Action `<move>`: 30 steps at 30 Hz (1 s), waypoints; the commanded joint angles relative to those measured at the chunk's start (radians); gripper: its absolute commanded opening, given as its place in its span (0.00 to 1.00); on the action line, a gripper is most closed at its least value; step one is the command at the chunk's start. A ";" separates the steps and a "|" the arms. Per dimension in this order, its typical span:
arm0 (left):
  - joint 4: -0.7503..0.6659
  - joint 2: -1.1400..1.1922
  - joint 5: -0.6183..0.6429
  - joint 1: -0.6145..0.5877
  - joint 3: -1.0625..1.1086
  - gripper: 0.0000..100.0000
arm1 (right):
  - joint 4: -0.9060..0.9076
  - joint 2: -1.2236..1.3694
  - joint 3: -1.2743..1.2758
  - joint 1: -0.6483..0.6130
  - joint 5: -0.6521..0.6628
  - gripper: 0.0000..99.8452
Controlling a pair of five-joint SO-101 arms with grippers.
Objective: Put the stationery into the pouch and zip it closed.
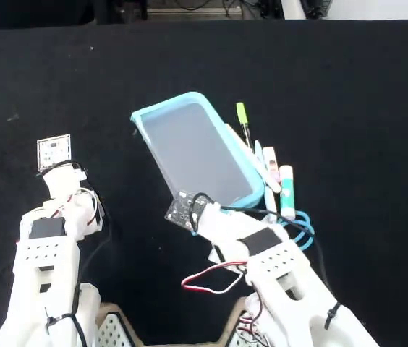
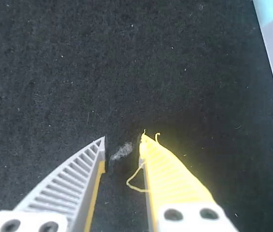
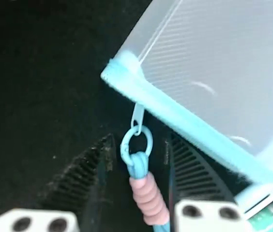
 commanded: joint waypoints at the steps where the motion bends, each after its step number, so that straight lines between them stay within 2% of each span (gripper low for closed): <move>1: 0.002 -0.002 -0.009 0.001 -0.051 0.12 | -0.017 -0.018 -0.010 -0.006 0.077 0.15; 3: 0.003 -0.002 -0.009 0.001 -0.051 0.12 | -0.014 -0.018 -0.004 -0.005 0.098 0.11; 5: 0.003 -0.002 -0.009 0.001 -0.051 0.12 | -0.014 -0.018 -0.004 0.018 0.100 0.01; 6: 0.003 -0.002 -0.009 0.001 -0.051 0.12 | -0.014 -0.021 -0.005 0.040 0.100 0.01; 12: 0.002 -0.002 -0.009 0.001 -0.051 0.12 | 0.040 -0.025 -0.091 0.213 0.095 0.01; 17: -0.003 0.000 -0.009 0.001 -0.051 0.12 | 0.120 -0.019 -0.124 0.221 0.014 0.02; 23: 0.000 0.000 -0.009 0.001 -0.051 0.12 | 0.120 -0.018 -0.096 0.224 0.005 0.13; 28: 0.003 -0.002 -0.009 0.001 -0.051 0.12 | -0.005 -0.018 -0.030 0.227 0.015 0.12; 30: 0.003 -0.003 -0.009 0.001 -0.051 0.12 | -0.052 -0.018 -0.004 0.227 0.069 0.12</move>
